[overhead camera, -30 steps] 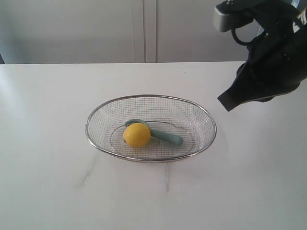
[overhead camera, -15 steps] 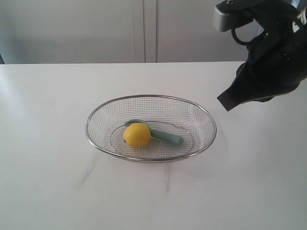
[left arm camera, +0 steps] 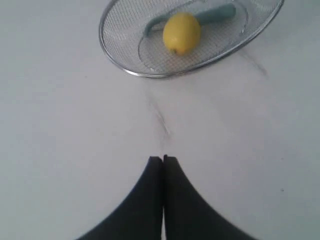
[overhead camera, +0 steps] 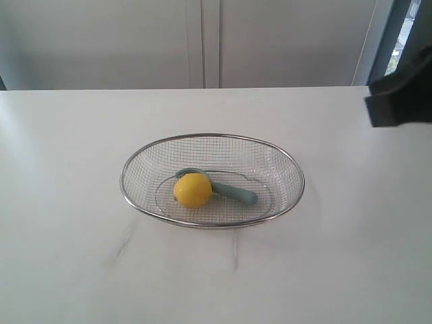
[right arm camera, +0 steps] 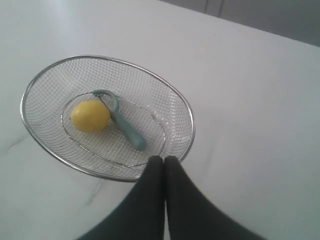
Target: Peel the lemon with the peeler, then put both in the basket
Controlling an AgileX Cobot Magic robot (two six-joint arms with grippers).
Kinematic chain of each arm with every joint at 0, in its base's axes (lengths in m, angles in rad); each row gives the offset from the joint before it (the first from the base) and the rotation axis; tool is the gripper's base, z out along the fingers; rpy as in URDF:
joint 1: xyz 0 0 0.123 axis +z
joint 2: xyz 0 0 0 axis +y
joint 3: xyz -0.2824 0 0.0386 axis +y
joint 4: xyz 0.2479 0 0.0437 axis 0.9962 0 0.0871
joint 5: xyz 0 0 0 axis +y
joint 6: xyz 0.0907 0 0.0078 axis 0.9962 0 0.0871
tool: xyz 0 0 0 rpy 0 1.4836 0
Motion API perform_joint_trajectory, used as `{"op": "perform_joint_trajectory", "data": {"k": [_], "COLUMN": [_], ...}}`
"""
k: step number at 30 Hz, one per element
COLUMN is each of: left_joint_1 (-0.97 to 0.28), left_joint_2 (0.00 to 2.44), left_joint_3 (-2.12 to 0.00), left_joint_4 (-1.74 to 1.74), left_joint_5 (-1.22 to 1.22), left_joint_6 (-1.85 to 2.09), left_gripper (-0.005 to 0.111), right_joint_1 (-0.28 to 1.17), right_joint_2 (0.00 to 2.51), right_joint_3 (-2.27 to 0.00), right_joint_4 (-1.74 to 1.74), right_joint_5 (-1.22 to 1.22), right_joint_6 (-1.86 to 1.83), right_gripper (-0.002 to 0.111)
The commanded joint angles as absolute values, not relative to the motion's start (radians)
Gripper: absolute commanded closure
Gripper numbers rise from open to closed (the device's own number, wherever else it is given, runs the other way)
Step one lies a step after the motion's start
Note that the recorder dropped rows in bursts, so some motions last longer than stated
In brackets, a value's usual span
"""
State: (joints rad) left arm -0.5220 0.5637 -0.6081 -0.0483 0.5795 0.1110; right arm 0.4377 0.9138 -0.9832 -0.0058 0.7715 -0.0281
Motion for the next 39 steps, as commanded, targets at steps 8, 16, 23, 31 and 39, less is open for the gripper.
{"op": "perform_joint_trajectory", "data": {"k": [8,16,23,31,39], "left_joint_1": [-0.521,-0.521,-0.521,-0.521,-0.521], "left_joint_2": [0.229,0.009,0.012,0.012,0.012], "left_joint_3": [-0.545,-0.423,-0.410,-0.410,-0.410], "left_joint_4": [0.027,0.039,0.032,0.031,0.031], "left_joint_5": [0.632,0.612,0.598,0.600,0.600], "left_joint_6": [-0.096,-0.161,-0.154,-0.154,-0.154], "left_gripper": [0.107,0.107,0.107,0.107,0.107], "right_joint_1": [0.438,0.438,0.438,0.438,0.438], "right_joint_2": [0.399,0.077,0.060,0.060,0.060], "right_joint_3": [-0.686,-0.638,-0.638,-0.638,-0.638], "right_joint_4": [-0.190,-0.177,-0.177,-0.177,-0.177], "right_joint_5": [0.847,0.911,0.918,0.918,0.918], "right_joint_6": [0.194,0.249,0.249,0.249,0.249], "right_gripper": [0.108,0.108,0.108,0.108,0.108]}}
